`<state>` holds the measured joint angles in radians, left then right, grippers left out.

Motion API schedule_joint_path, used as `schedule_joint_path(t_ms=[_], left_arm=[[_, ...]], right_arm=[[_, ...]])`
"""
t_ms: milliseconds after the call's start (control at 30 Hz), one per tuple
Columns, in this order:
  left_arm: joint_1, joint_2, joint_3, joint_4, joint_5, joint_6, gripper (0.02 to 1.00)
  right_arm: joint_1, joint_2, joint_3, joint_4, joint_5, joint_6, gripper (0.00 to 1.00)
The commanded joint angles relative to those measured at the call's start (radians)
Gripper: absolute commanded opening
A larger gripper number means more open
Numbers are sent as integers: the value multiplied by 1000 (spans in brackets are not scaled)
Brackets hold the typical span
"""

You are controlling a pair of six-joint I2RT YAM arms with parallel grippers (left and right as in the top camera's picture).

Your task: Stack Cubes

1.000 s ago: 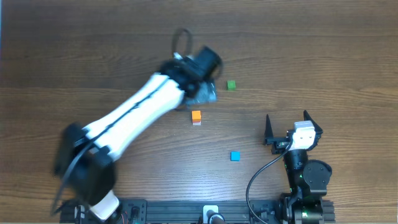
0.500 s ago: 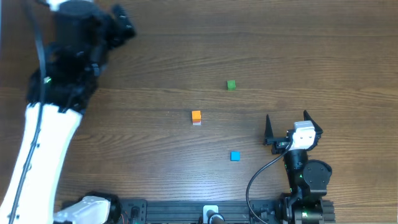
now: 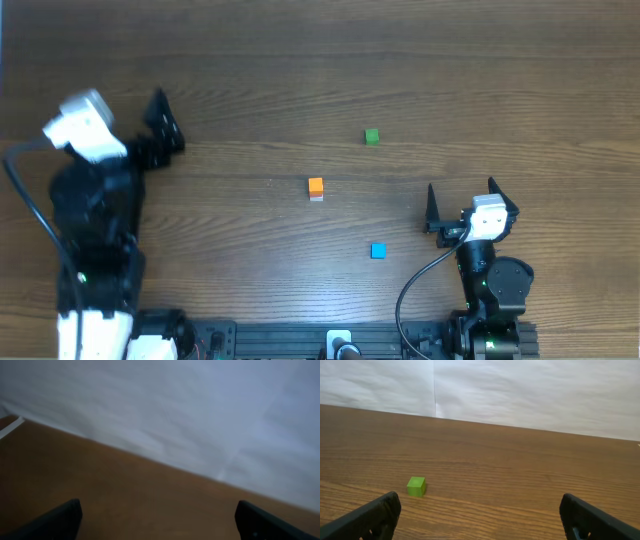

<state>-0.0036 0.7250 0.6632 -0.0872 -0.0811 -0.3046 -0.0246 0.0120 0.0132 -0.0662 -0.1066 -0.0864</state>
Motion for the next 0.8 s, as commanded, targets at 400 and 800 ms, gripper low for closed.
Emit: schedule_joint_path(t_ms=[400, 800], left_arm=[[13, -491, -460, 90, 41, 179, 963], [20, -643, -657, 262, 55, 223, 954]], right_arm=[[-4, -6, -8, 2, -1, -5, 993], [-4, -6, -8, 2, -1, -5, 993]])
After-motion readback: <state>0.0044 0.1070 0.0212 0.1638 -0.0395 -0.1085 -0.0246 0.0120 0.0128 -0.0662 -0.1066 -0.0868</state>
